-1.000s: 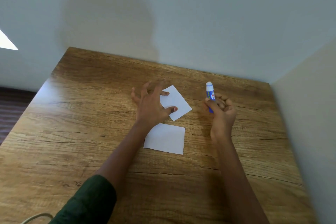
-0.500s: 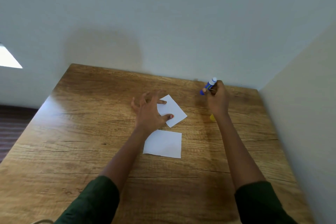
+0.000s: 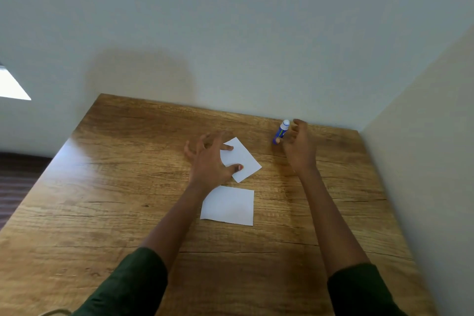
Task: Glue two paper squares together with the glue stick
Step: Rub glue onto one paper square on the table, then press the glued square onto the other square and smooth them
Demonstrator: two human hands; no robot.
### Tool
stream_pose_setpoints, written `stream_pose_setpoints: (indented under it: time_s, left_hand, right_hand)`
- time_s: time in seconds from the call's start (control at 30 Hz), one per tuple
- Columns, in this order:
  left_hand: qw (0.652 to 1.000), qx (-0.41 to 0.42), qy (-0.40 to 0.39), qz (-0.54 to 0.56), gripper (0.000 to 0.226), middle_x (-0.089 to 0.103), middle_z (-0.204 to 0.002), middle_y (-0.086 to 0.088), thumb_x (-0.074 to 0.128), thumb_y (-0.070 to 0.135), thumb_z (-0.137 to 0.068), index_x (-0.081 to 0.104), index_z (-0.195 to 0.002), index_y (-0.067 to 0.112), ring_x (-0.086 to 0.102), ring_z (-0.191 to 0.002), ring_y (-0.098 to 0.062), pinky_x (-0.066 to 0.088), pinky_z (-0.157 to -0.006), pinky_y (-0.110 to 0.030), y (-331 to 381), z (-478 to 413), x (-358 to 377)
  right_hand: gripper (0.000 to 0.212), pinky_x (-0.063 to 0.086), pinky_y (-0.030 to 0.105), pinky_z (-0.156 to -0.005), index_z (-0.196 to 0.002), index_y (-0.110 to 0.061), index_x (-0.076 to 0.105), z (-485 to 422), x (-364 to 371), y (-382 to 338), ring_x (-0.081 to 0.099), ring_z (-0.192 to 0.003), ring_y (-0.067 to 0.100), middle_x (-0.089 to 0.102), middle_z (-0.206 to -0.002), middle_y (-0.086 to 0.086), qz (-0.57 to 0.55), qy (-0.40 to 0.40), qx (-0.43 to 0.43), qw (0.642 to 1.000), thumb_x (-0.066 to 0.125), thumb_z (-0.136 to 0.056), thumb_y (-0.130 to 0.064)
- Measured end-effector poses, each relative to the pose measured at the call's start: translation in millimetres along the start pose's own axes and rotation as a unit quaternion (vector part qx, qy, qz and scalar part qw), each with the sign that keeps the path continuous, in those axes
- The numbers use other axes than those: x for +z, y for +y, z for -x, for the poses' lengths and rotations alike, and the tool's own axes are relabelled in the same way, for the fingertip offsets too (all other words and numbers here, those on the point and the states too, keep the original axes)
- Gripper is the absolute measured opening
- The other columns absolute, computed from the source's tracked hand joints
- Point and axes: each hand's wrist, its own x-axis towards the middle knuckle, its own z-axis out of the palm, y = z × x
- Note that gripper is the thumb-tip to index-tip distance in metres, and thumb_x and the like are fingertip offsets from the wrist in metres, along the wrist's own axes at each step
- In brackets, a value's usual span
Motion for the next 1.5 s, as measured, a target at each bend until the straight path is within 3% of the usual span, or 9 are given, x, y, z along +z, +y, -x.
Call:
stream_pose_setpoints:
  time_s: [0.1,0.17,0.27,0.53,0.93,1.07,1.17,1.37,1.5]
  left_hand:
    - [1.000,-0.001,0.004,0.006,0.078,0.060,-0.120,0.019,0.073,0.054,-0.065,0.036,-0.132,0.042,0.018,-0.139,-0.017,-0.001,-0.111,-0.054,-0.9,-0.2,0.6]
    - [1.000,-0.003,0.004,0.002,0.079,0.060,-0.120,0.019,0.073,0.055,-0.065,0.036,-0.132,0.041,0.018,-0.140,-0.018,-0.002,-0.110,-0.054,0.0,-0.3,0.7]
    - [1.000,-0.002,0.005,-0.011,0.080,0.060,-0.122,0.018,0.072,0.056,-0.064,0.036,-0.134,0.039,0.018,-0.140,-0.019,-0.002,-0.110,-0.054,-0.2,-1.1,1.0]
    - [1.000,-0.002,0.012,-0.004,0.081,0.065,-0.115,0.017,0.068,0.062,-0.064,0.037,-0.134,0.038,0.018,-0.140,-0.018,-0.003,-0.110,-0.053,0.7,-0.7,1.1]
    - [0.999,0.025,0.032,0.026,0.055,0.063,-0.110,0.020,0.055,0.047,-0.086,0.040,-0.136,0.030,0.022,-0.140,-0.018,-0.003,-0.111,-0.052,-0.9,-0.7,3.5]
    - [0.979,0.022,0.030,0.198,0.048,0.065,-0.103,0.020,0.057,0.041,-0.086,0.048,-0.131,0.029,0.044,-0.128,-0.016,0.019,-0.111,-0.049,-8.4,1.0,-1.1]
    - [0.908,-0.012,0.012,0.419,0.046,0.068,-0.109,0.005,0.064,0.016,-0.086,0.050,-0.129,0.019,0.062,-0.107,-0.012,0.050,-0.095,-0.040,-12.4,2.9,-16.7]
    - [0.873,-0.059,-0.064,0.479,0.063,0.055,-0.124,0.008,0.069,0.005,-0.079,0.042,-0.135,0.020,0.055,-0.112,-0.005,0.051,-0.082,-0.014,-7.5,3.9,-27.7]
    - [0.878,-0.089,-0.143,0.449,0.044,0.065,-0.110,0.000,0.070,0.011,-0.079,0.054,-0.120,0.016,0.063,-0.102,-0.019,0.056,-0.077,-0.025,-5.5,2.3,-26.2]
  right_hand:
    - [0.021,0.043,0.026,-0.064,-0.101,-0.011,0.057,28.7,-6.0,-10.7,0.063,-0.090,0.024,0.066,-0.098,0.007,0.006,0.083,-0.008,0.996,0.063,-0.081,-0.011]
    - [0.011,0.042,0.026,-0.060,-0.091,-0.014,0.059,48.7,-0.2,-15.5,0.062,-0.080,0.018,0.066,-0.090,0.002,0.030,0.031,-0.007,0.999,0.063,-0.083,-0.019]
    - [0.026,0.052,0.034,-0.069,-0.102,-0.014,0.054,62.4,18.0,-15.7,0.060,-0.089,0.019,0.062,-0.100,0.003,0.076,-0.066,0.005,0.995,0.061,-0.086,-0.032]
    - [0.051,0.051,0.045,-0.084,-0.122,-0.009,0.042,63.9,40.2,-15.3,0.057,-0.105,0.029,0.060,-0.114,0.012,0.156,-0.079,-0.001,0.985,0.055,-0.088,-0.044]
    - [0.076,0.044,0.023,-0.058,-0.131,-0.013,0.033,54.5,35.3,-21.8,0.057,-0.080,0.017,0.056,-0.089,0.005,-0.113,-0.074,0.079,0.988,0.077,-0.069,-0.003]
    - [0.078,0.049,0.023,-0.059,-0.134,-0.016,0.029,54.6,27.9,-23.3,0.061,-0.083,0.017,0.061,-0.093,0.004,-0.185,-0.098,0.112,0.971,0.074,-0.072,0.001]
    - [0.080,0.047,0.024,-0.066,-0.138,-0.018,0.026,51.1,15.4,-21.4,0.063,-0.088,0.016,0.067,-0.097,0.007,-0.237,-0.159,0.137,0.949,0.072,-0.075,0.001]
    - [0.078,0.050,0.024,-0.069,-0.138,-0.020,0.029,41.7,1.8,-27.8,0.064,-0.090,0.016,0.066,-0.101,0.009,-0.252,-0.221,0.136,0.932,0.072,-0.076,0.001]
    - [0.077,0.051,0.024,-0.070,-0.137,-0.020,0.031,41.8,3.8,-33.8,0.065,-0.090,0.017,0.066,-0.110,0.015,-0.251,-0.233,0.126,0.931,0.072,-0.076,0.000]
